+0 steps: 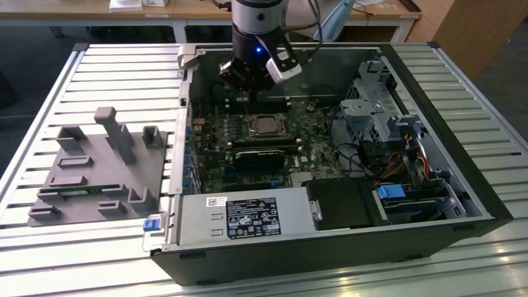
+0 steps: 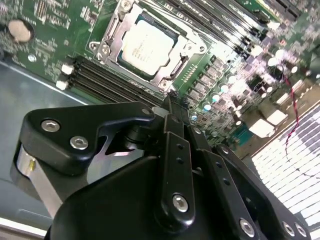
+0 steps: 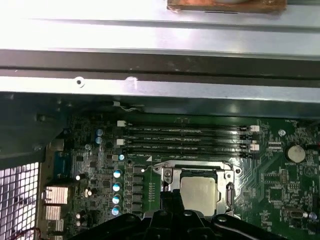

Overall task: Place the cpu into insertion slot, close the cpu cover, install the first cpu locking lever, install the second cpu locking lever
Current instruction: 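Install the first cpu locking lever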

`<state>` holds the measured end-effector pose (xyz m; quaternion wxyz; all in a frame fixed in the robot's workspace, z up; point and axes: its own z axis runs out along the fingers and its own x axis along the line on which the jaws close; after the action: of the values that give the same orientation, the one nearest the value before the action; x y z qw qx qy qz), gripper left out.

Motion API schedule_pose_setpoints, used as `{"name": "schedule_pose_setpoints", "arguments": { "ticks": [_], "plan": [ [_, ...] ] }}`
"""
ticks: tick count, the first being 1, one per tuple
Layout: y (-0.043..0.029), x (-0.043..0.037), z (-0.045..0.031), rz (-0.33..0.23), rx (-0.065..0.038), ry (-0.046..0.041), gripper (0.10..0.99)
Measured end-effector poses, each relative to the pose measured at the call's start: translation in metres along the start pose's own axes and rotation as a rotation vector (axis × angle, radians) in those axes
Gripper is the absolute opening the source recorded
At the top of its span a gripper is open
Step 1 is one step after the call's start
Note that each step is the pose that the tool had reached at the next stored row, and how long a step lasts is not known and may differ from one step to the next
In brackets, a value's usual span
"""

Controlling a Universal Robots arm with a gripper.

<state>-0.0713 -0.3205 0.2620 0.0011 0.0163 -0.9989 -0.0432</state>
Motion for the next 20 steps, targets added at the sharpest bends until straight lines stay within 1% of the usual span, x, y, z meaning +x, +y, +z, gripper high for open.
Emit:
{"name": "schedule_pose_setpoints", "arguments": {
  "ticks": [2, 16, 17, 20],
  "plan": [
    [-0.0001, 0.0001, 0.0001, -0.021, 0.0, 0.0019, 0.106],
    [0.0, 0.0001, 0.0002, -0.022, 0.0, 0.0018, 0.106],
    [0.0, 0.0009, 0.0003, -0.022, 0.0, 0.0019, 0.106],
    [0.0005, 0.008, 0.0006, -0.022, 0.0, 0.0014, 0.106]
  ]
}}
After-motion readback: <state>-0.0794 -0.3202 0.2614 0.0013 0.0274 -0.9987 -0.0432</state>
